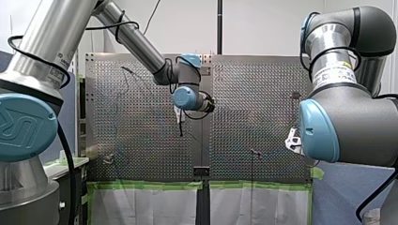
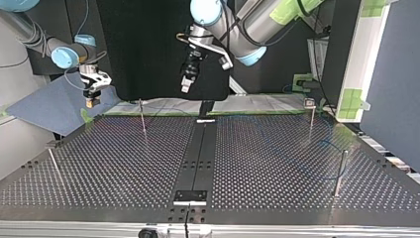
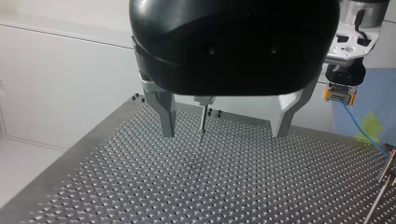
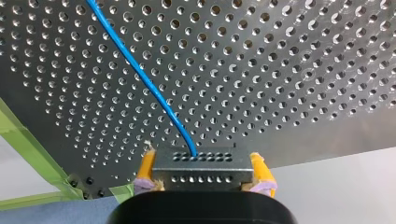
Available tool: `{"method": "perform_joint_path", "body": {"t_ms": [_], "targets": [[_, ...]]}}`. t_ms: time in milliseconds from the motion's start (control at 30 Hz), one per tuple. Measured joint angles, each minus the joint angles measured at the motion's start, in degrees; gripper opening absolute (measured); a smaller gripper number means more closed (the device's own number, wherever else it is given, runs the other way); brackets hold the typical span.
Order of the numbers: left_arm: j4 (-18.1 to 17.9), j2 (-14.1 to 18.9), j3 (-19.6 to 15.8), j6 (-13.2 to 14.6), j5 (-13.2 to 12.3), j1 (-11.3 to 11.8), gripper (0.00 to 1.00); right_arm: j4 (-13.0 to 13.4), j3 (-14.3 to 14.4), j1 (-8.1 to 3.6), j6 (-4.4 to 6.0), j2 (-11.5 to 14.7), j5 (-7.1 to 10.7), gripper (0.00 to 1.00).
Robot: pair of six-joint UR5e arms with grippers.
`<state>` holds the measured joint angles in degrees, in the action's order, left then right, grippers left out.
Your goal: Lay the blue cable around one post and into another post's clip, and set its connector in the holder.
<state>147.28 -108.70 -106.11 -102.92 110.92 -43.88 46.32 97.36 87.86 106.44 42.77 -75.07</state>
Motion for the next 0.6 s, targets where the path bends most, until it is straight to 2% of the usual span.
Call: {"method": "perform_joint_path", "body": {"t_ms": [267, 433, 600], "targets": [[-1.51, 4.65, -4.83, 0.29, 0.30, 0.20, 1.00, -0.14, -0.01, 0.06, -0.10, 0.00, 0.00, 0.47], [-2.42, 5.46, -7.61, 0.66, 1.05, 0.39, 1.00, -0.23, -0.01, 0.07, -0.13, 0.00, 0.00, 0.47], [-5.11, 5.55, -10.64, 0.83, 1.23, 0.66, 1.00, -0.12, -0.01, 0.16, -0.08, 0.00, 0.01, 0.47]]}}
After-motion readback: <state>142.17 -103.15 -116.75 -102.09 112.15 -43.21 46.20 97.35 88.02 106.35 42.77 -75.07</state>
